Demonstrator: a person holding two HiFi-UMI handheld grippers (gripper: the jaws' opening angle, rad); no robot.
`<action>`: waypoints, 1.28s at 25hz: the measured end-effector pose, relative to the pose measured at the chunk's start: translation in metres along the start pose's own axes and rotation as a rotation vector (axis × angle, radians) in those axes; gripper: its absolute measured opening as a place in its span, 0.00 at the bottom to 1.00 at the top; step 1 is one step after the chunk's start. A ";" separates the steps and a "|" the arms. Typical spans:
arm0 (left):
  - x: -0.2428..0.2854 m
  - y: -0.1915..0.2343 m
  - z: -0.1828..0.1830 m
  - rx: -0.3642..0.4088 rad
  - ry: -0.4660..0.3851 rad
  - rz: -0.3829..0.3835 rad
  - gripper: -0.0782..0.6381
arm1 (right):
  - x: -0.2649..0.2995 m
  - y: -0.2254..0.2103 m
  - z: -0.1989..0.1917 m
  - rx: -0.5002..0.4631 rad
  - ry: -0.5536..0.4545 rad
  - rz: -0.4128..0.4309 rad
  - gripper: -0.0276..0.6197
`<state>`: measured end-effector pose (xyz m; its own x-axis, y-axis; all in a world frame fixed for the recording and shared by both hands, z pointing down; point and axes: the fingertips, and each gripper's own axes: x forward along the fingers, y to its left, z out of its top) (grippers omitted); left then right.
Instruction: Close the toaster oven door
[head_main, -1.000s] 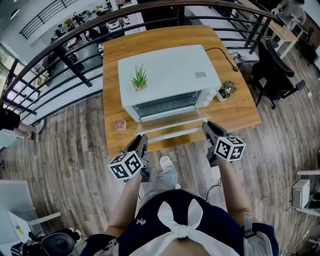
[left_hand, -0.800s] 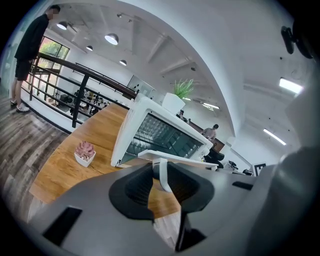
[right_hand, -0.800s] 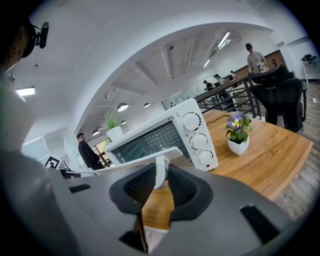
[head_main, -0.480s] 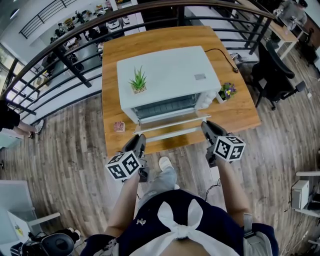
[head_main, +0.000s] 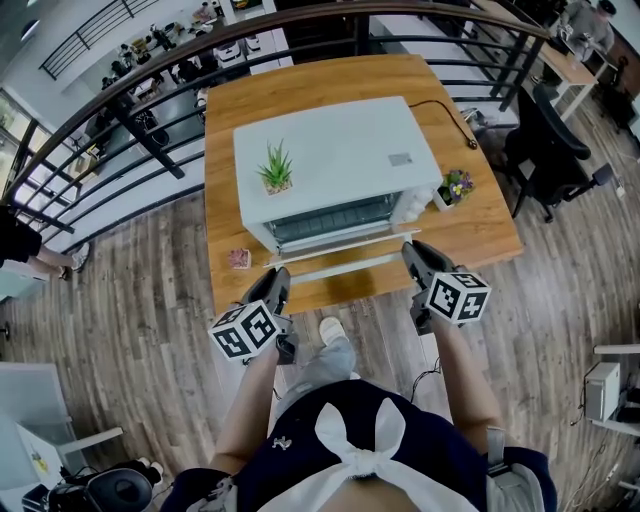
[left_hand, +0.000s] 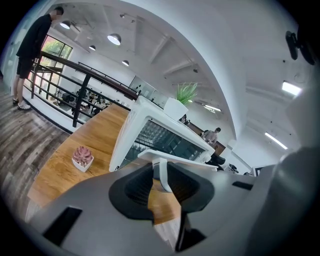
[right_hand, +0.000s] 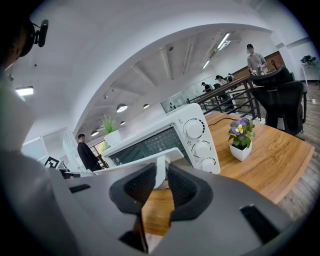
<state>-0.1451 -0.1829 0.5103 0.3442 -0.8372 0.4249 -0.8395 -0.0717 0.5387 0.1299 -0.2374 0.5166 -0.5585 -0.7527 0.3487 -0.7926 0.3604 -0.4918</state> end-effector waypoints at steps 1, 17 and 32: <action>0.001 0.000 0.002 -0.005 -0.002 -0.001 0.25 | 0.001 0.000 0.002 0.000 -0.001 -0.001 0.17; 0.013 -0.001 0.029 -0.042 -0.021 0.001 0.25 | 0.016 0.004 0.027 0.012 -0.018 -0.014 0.17; 0.019 0.000 0.040 -0.055 -0.022 -0.008 0.25 | 0.025 0.004 0.037 0.006 -0.004 -0.030 0.17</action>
<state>-0.1551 -0.2210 0.4889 0.3408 -0.8485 0.4048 -0.8123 -0.0489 0.5812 0.1216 -0.2752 0.4937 -0.5340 -0.7649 0.3602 -0.8072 0.3344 -0.4864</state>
